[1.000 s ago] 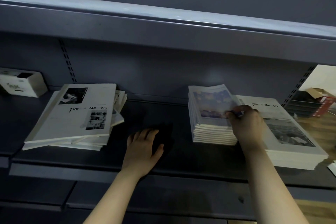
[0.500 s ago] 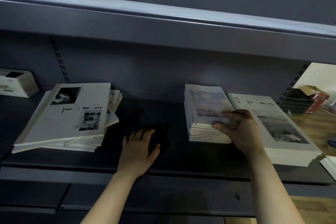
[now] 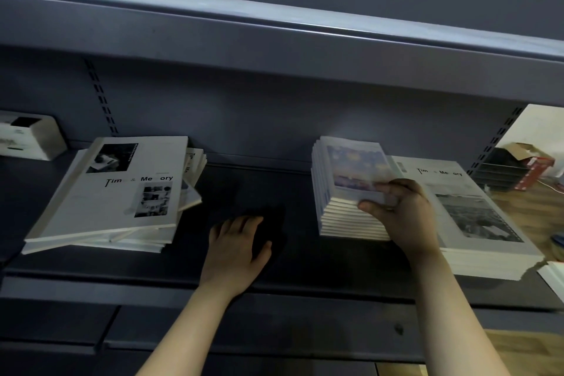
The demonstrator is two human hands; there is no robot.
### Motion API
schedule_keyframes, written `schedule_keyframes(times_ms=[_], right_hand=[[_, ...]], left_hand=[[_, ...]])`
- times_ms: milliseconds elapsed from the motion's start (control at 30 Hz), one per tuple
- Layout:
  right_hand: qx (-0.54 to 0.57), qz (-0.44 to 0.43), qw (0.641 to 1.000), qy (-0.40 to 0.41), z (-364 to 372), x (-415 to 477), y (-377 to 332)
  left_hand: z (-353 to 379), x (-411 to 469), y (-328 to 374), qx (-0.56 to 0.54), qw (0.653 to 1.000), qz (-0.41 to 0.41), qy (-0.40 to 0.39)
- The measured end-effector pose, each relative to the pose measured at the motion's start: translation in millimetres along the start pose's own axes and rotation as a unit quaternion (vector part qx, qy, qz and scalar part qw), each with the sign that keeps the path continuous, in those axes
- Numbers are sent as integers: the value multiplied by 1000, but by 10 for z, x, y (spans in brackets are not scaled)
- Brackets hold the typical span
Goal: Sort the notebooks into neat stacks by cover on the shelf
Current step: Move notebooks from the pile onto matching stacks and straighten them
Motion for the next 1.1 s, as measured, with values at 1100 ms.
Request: schedule_keyframes(times_ms=[1100], right_hand=[[141, -72, 984, -83, 976, -602, -899]], left_hand=[[-1081, -3, -897, 162, 973, -149, 66]])
Point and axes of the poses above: each hand's wrist, its own x-axis towards the middle knuckle, its own z-axis out of the palm, y = z × x, the point moved 1 cm from there along x, towards the middle knuckle, and after that the axes turned 1 degree about -y, right-handed, at the moved point
